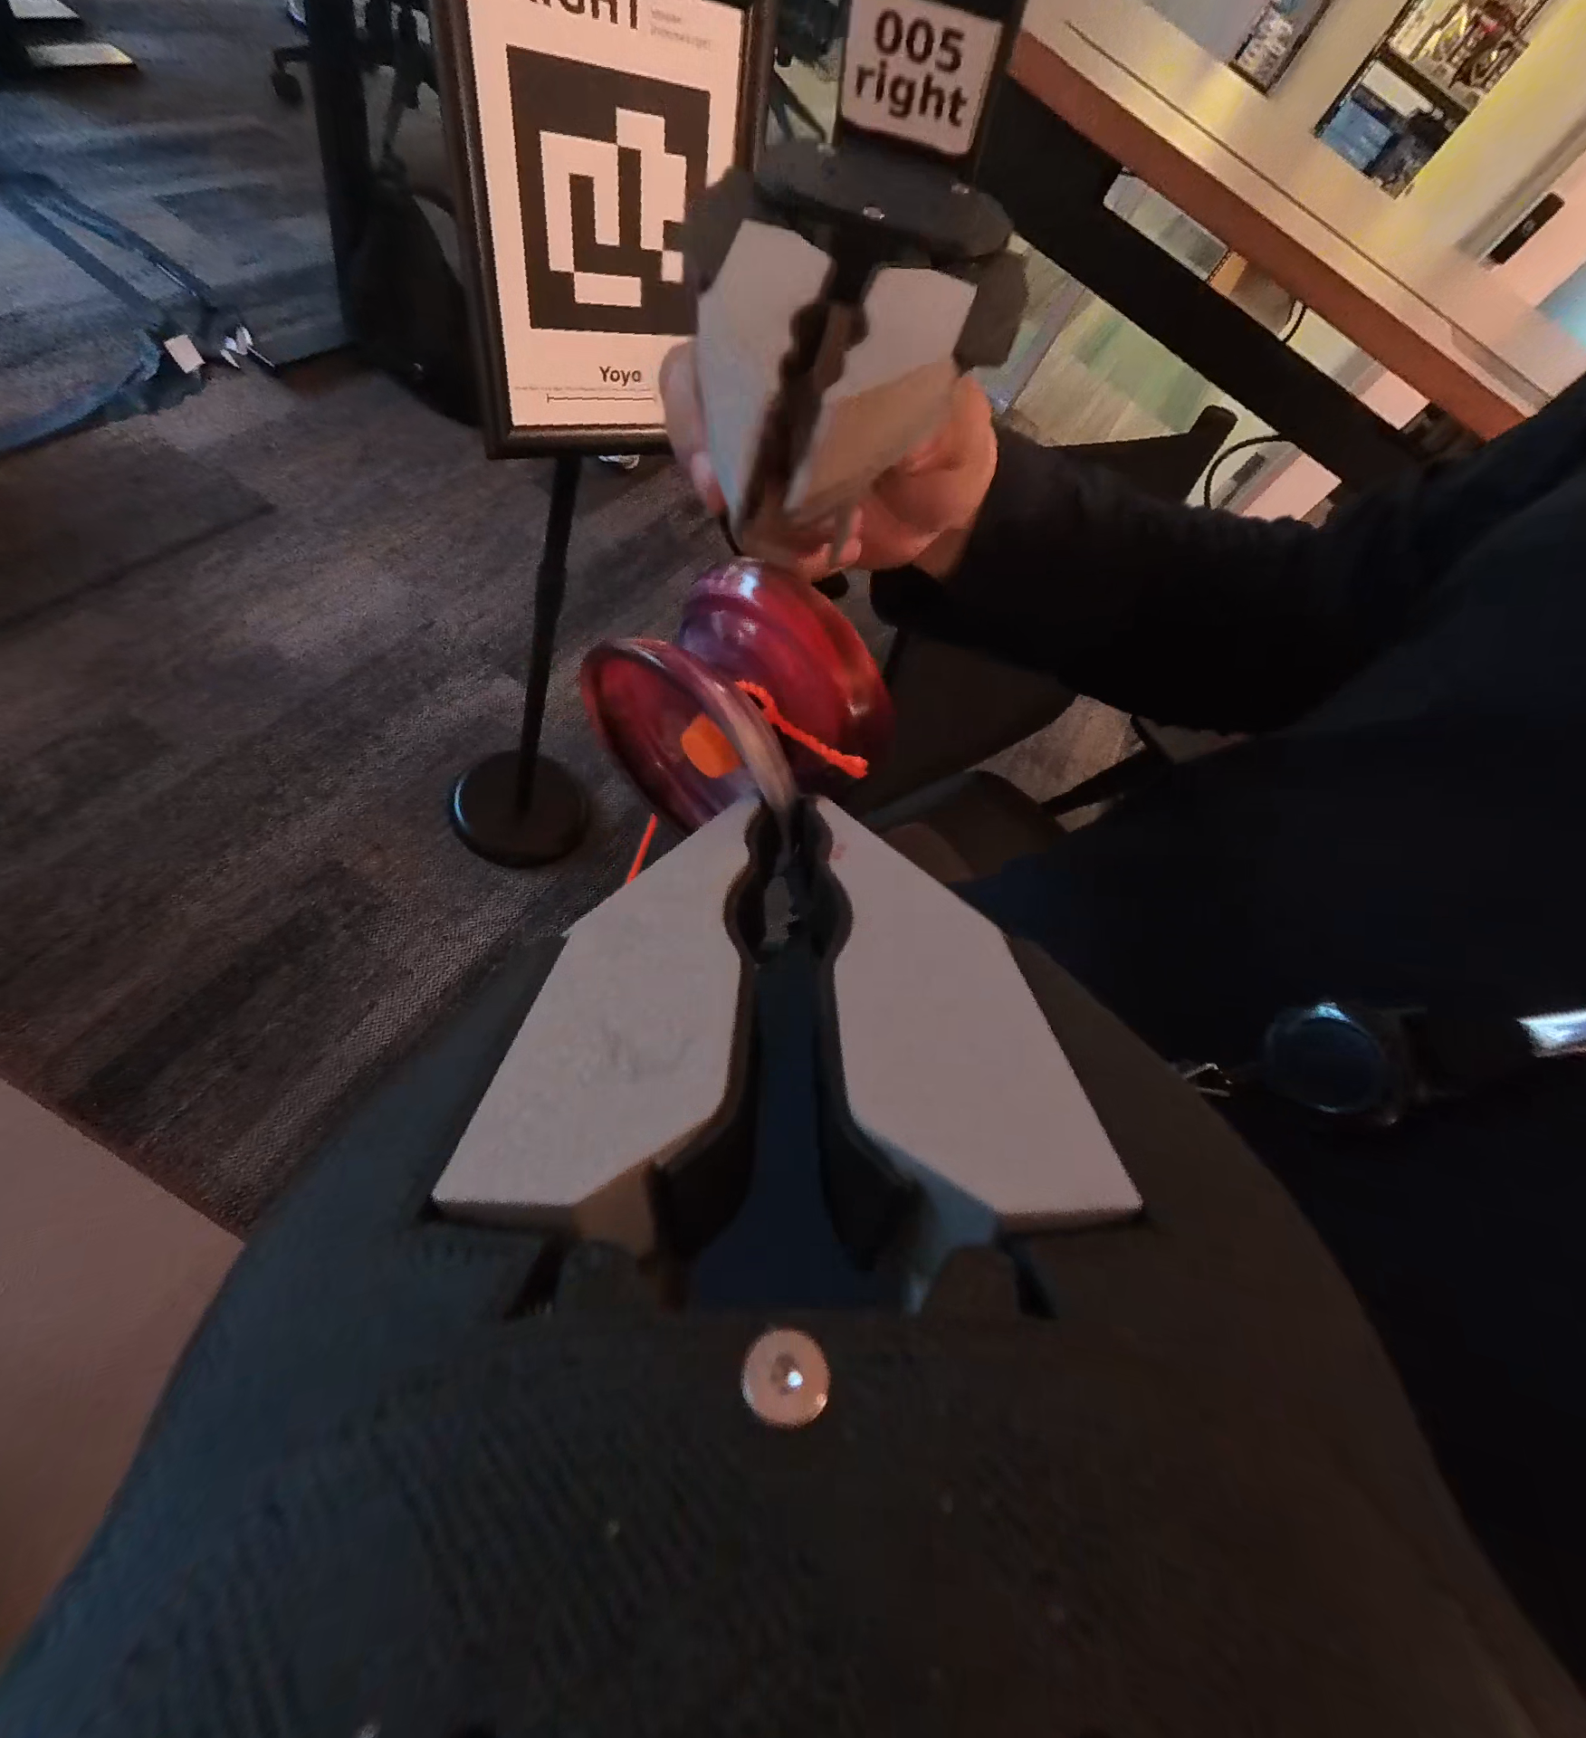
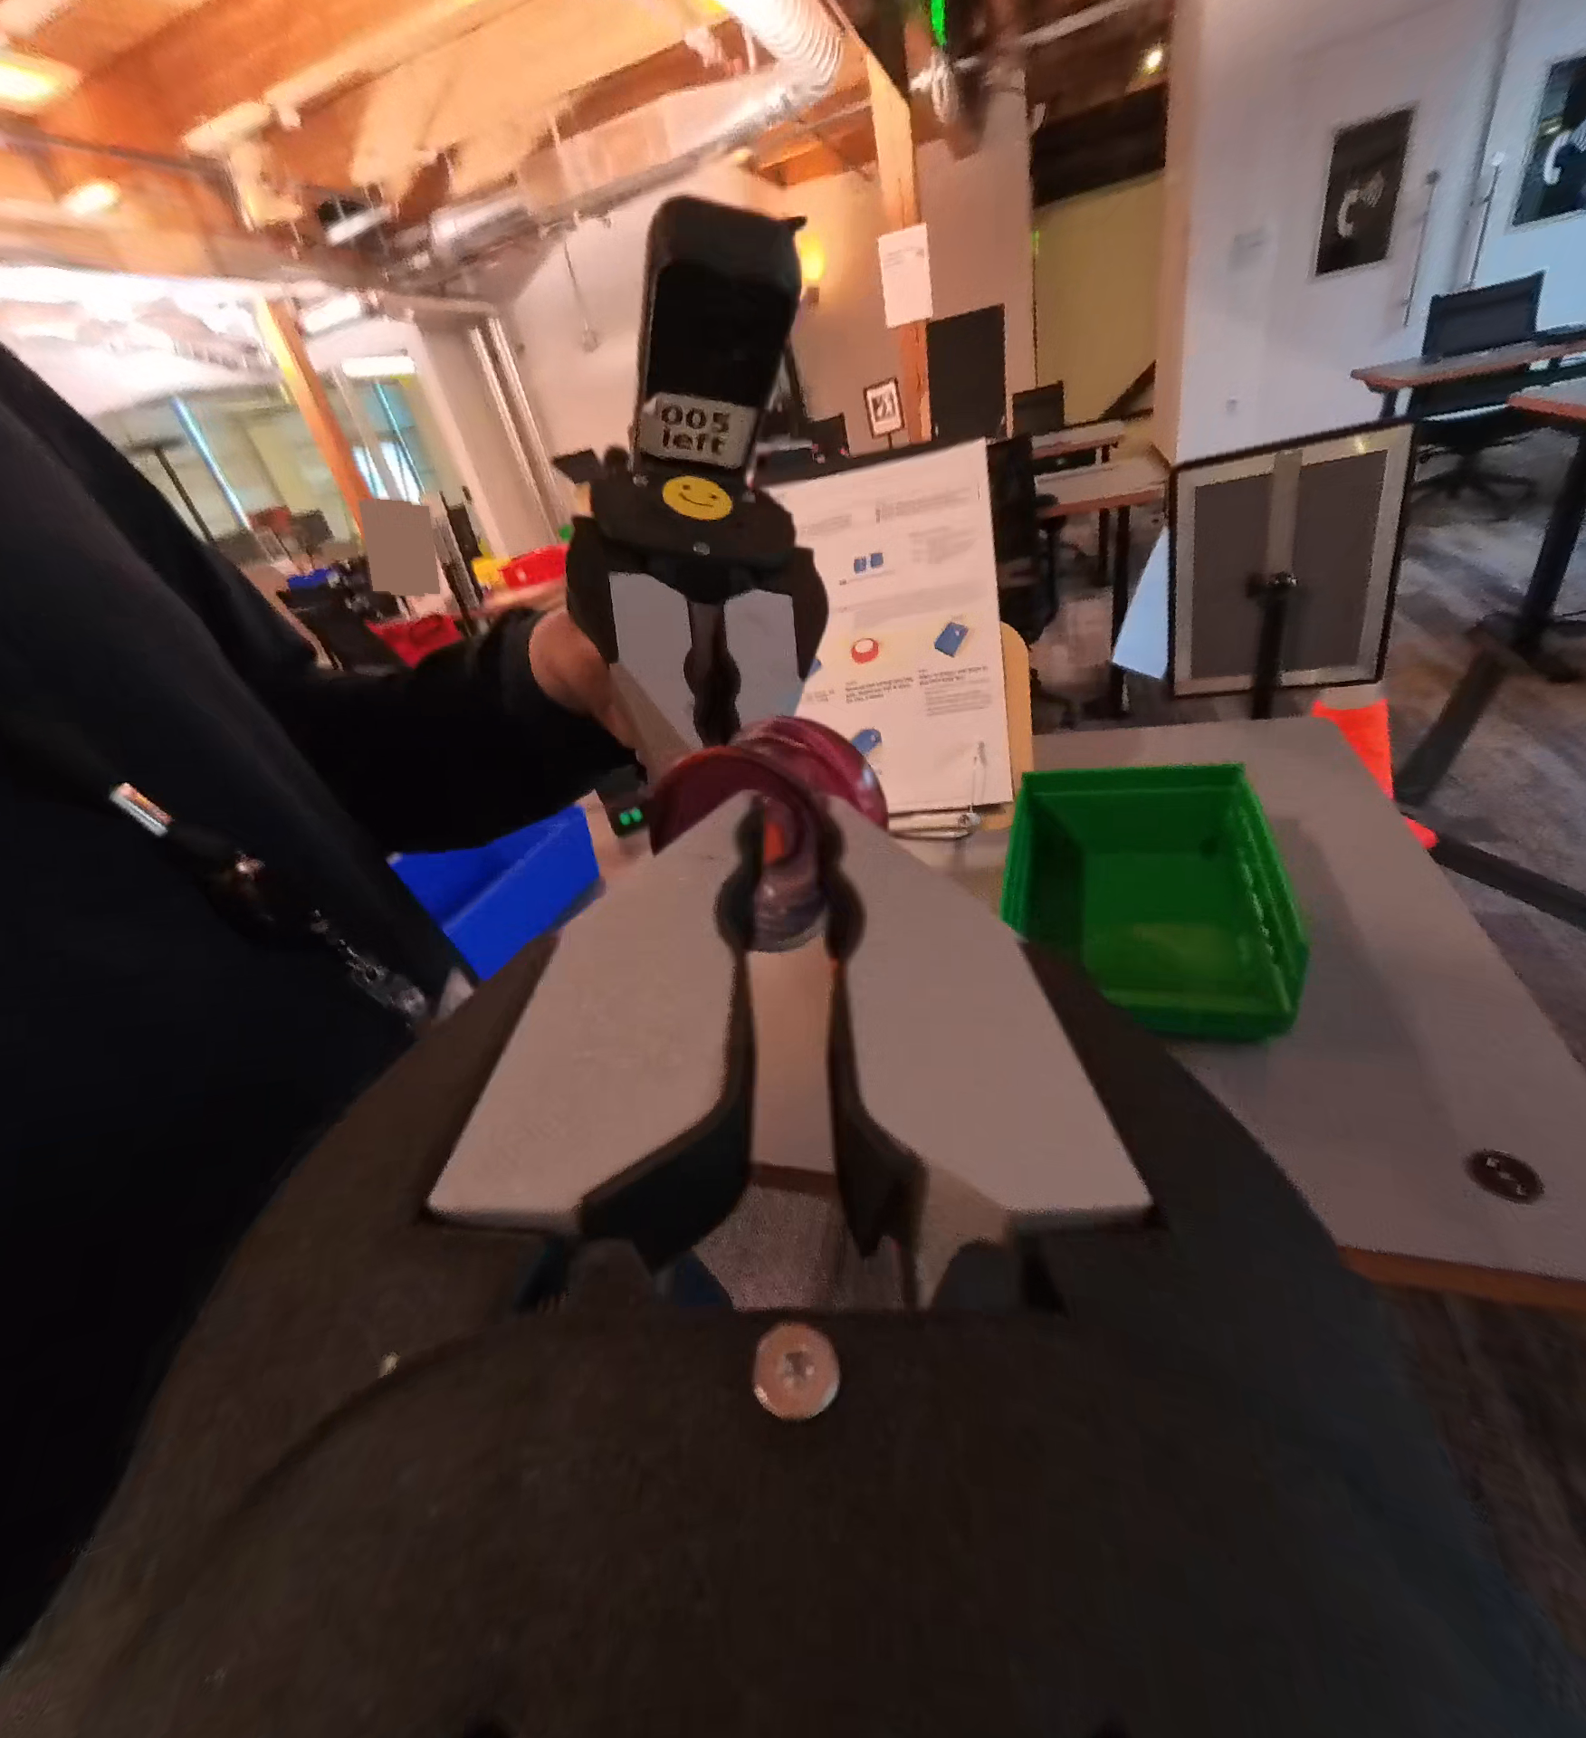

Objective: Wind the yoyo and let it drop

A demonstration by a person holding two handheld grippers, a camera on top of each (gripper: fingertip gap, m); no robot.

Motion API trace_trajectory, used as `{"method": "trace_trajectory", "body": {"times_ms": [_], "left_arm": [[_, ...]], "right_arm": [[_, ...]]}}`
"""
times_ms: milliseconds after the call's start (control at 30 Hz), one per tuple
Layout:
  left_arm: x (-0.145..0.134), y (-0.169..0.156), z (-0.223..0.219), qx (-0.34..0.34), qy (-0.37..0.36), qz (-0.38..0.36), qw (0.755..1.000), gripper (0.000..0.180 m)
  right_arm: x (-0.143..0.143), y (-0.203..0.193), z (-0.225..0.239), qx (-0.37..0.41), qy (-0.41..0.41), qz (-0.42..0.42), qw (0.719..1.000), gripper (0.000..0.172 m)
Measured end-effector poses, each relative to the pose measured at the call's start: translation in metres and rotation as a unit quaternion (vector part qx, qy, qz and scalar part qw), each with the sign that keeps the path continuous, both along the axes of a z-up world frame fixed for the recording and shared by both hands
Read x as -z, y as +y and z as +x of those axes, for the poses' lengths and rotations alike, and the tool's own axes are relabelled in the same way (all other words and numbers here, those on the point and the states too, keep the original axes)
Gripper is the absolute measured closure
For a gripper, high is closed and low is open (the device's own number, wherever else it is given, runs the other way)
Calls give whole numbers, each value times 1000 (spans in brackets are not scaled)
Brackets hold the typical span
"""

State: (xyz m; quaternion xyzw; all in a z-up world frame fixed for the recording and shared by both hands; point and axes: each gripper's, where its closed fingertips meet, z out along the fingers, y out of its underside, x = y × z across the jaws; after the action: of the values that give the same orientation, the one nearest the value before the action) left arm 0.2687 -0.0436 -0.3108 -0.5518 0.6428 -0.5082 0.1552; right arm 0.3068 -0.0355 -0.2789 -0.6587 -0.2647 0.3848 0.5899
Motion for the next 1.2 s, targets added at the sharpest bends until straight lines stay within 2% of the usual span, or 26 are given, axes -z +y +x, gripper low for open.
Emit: {"method": "trace_trajectory", "body": {"times_ms": [33,67,167,200,233,400,567,800,967,1100,1133,1200], "left_arm": [[-2,-1,0,0,-4,-3,1000,178],[-4,-3,1,3,-10,-7,1000,179],[-8,-10,2,17,-16,-13,1000,178],[-8,-12,2,21,-16,-10,1000,178],[-9,-13,2,23,-18,-7,1000,178],[-16,-22,0,47,-25,-19,998,178],[-21,-28,-4,68,-25,-51,996,156],[-28,-21,-5,54,-42,-92,993,168],[-21,-22,-5,47,-29,-82,995,179],[-26,-28,-3,46,-58,-86,994,180],[-28,-26,-1,38,-64,-84,994,179],[-35,-21,1,23,-82,-84,993,180]], "right_arm": [[4,2,0,6,-23,-3,1000,172],[8,4,-1,11,-42,-6,999,172],[13,4,-8,5,-70,-5,998,158],[14,4,-10,3,-74,-4,997,161],[14,4,-11,0,-78,-2,997,172],[10,-3,-12,-23,-100,18,995,172],[8,-4,-8,-16,-147,36,988,172],[7,-11,-11,-3,-204,67,977,172],[7,-11,-13,2,-210,68,975,172],[4,-8,-10,12,-176,57,983,169],[2,-7,-8,18,-165,60,984,166],[-4,-6,0,36,-127,70,989,150]]}}
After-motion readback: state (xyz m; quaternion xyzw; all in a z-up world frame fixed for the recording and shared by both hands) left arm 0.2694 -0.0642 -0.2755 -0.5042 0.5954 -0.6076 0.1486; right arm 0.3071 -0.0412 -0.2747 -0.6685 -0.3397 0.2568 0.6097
